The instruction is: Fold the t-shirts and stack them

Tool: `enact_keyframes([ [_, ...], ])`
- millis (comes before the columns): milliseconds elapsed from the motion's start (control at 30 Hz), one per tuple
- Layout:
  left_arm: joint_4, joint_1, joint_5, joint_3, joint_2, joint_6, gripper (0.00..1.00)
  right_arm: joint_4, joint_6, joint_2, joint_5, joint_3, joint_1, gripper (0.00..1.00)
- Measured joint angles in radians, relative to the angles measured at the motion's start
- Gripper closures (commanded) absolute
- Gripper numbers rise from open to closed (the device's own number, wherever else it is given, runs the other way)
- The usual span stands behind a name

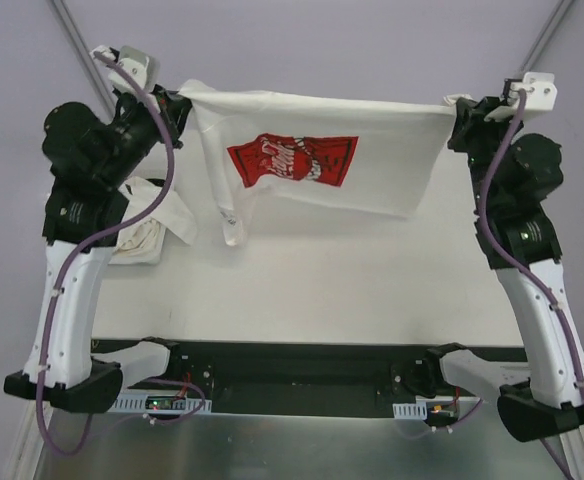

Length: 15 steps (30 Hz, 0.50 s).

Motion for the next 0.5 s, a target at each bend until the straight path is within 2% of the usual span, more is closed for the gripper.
enact_keyframes([
  [200, -0.015, -0.010, 0.036, 0.008, -0.215, 0.014, 1.00, 0.053, -0.013, -0.196, -0.072, -0.019, 0.043, 1.00],
  [333, 0.040, -0.010, 0.063, 0.058, -0.322, 0.061, 1.00, 0.225, -0.059, -0.295, -0.157, -0.035, 0.047, 1.00],
  [500, 0.139, -0.010, 0.104, 0.137, -0.345, 0.133, 1.00, 0.424, -0.135, -0.287, -0.267, 0.025, 0.050, 0.99],
])
